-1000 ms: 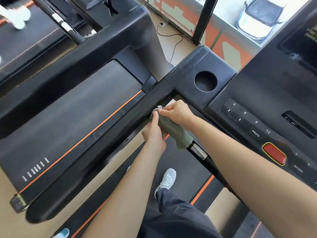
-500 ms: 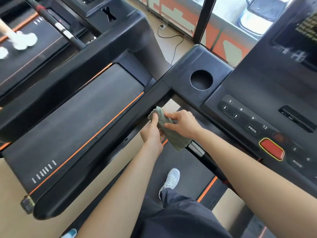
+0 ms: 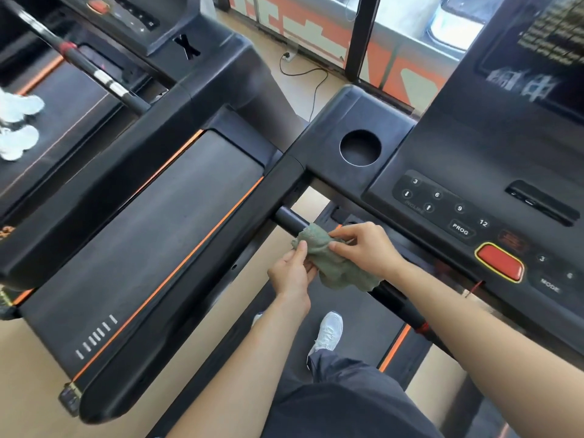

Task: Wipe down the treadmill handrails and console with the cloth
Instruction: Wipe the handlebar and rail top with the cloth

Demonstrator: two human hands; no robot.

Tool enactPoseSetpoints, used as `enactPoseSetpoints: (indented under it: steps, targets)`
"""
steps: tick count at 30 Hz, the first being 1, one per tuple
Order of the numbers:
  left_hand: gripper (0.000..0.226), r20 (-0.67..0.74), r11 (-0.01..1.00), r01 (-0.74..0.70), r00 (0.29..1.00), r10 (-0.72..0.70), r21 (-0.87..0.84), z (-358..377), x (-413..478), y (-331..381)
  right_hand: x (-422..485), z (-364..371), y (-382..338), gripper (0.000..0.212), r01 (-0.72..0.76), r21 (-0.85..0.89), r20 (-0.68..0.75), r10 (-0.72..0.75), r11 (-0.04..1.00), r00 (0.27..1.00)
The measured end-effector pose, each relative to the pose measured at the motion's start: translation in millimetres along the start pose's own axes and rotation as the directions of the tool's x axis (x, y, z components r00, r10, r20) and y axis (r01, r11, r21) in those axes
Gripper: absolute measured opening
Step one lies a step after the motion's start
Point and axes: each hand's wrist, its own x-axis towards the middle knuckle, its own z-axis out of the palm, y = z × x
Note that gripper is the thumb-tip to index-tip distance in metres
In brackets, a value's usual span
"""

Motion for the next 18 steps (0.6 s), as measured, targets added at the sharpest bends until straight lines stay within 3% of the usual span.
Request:
enactPoseSetpoints:
  steps: [5,13,15,18]
  targets:
    - [0.013,-0.151,0.986,-0.155,0.978,0.144,-0.061,6,5,19,23,23,-26,0.029,0.026,0.081,-0.078,-0.019,0.996,0.997]
    - [0.017,-0.275,0.97,-0.231,0.94,0.202,-0.074,12,20,38,64,26,-53,0.011,0.183,0.148,-0.231,-0.146,0.972,0.962]
    - [0.021,-0.281,0.974,-0.218,0.94,0.195,-0.053,12,20,37,69,26,-60,0.014,0.22,0.2,-0.244,-0.168,0.955,0.955]
    - [0.025,-0.247,0.979,-0.2,0.951,0.183,-0.043,9,22,36,69,28,-58,0.037,0.206,0.191,-0.159,-0.177,0.96,0.971]
